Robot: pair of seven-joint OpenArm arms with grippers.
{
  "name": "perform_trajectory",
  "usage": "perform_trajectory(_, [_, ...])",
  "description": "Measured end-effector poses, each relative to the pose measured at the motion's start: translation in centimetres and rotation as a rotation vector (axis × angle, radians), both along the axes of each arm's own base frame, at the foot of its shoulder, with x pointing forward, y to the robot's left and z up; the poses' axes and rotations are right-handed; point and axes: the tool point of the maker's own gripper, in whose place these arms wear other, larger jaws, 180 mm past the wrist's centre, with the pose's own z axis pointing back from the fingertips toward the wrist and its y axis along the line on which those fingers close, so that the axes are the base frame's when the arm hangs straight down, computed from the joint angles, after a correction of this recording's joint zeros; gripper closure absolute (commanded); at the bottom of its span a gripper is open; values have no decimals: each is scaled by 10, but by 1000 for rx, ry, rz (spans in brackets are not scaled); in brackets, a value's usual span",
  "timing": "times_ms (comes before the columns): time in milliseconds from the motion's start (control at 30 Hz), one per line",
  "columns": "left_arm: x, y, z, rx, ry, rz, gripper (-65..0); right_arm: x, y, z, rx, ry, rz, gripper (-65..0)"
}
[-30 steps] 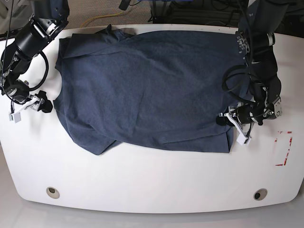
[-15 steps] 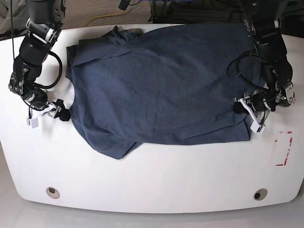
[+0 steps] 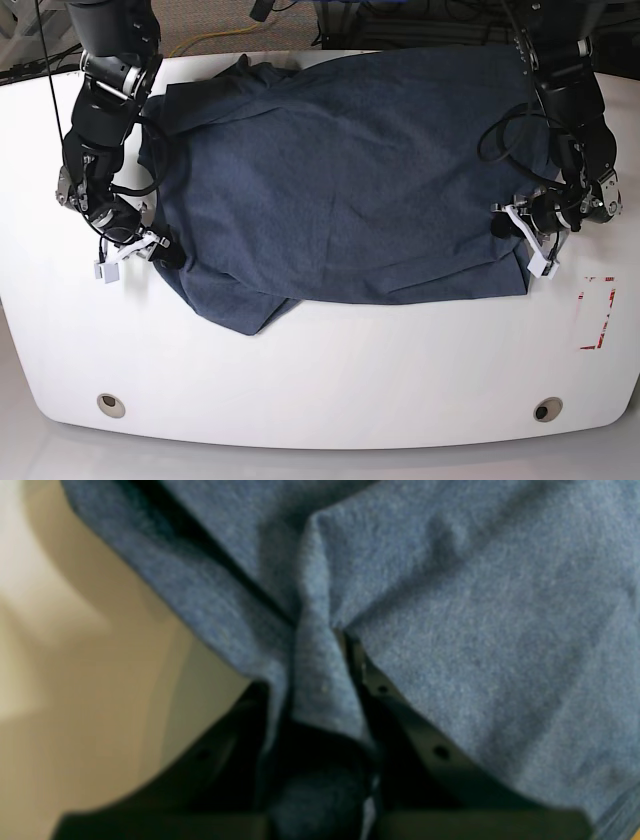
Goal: Fold the T-shirt properly
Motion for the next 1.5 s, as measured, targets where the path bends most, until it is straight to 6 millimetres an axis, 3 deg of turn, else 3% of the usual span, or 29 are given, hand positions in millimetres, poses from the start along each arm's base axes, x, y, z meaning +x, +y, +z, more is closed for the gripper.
perform_trajectory(367, [0,0,0,0,-2,0,-13,0,-6,0,-9,4,-14,-212])
perform_trajectory(433, [0,0,0,0,-2,1,-13,0,-8,1,-13,4,-16,-173])
perform_trajectory(567, [0,0,0,0,-2,1,-13,-3,-15,-1,-33,15,-16,-3])
perform_trajectory(967, [1,-1,2,10,-2,-9,-11,-6,-15,1,-61,44,25,0])
perform_trajectory(1033, [3,0,7,36,-13,-20,-11,-6,-18,10,-101,46,57,0])
perform_trajectory(1133, [11,0,27,75,-71,-39,-11,10,-27,43,-160,-26,74,0])
perform_trajectory(1500, [58,-4,138,208,-366,-89,-11,67,-57,162,-322,-188,116,0])
